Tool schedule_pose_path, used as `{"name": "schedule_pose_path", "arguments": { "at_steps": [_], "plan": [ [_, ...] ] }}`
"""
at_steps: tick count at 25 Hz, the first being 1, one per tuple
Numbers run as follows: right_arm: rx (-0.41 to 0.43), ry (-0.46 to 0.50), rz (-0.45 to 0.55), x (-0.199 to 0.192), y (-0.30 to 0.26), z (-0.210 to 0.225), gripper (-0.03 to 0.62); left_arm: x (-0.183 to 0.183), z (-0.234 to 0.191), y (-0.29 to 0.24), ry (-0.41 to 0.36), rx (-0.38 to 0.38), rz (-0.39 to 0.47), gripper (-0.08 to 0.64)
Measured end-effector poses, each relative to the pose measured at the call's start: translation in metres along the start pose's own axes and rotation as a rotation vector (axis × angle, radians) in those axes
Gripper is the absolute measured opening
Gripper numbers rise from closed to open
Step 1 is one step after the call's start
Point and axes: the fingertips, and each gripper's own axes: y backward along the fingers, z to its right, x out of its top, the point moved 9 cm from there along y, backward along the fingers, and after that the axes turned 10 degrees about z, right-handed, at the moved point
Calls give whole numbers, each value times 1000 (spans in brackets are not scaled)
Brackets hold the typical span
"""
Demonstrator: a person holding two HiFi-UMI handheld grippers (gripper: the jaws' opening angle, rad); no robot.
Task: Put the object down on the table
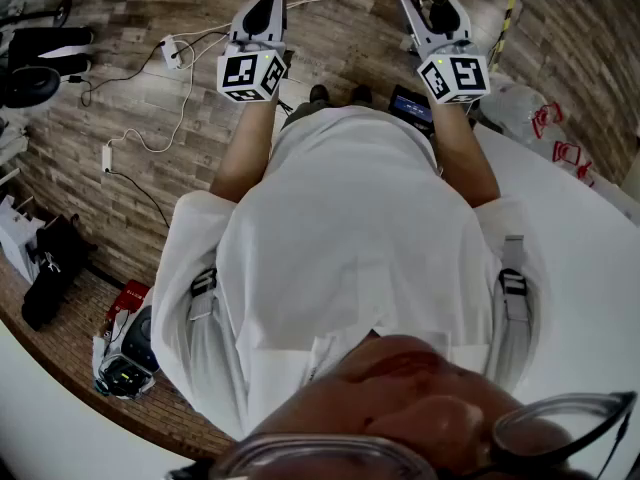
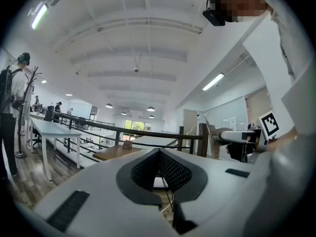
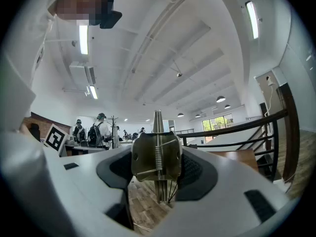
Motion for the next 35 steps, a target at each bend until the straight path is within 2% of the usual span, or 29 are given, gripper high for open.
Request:
{"name": "schedule_pose_path", "arguments": {
  "at_steps": [4,10,14,23,26,29,35],
  "plan": [
    [-9,5,-4,1,2,5,232,5,-2,-5,10,-2,-1,15],
    [-6,-5,-6,4,7,12,232,6,13,-10,39,-55,-23,14],
    [-2,-43,3,7,15,26,233,0,27,-15,48,-69,-40,14],
    [3,-61,-18,8,22,54,233,-3,46,-24,23,-43,-50,14],
    [10,-108,-16,1,22,67,229,-10,55,-30,35,-28,-54,14],
    [26,-156,3,-3,15,76,227,-18,64,-40,45,-38,-68,14],
    [54,-145,15,1,9,84,229,-24,73,-55,61,-54,-86,14]
  ]
}}
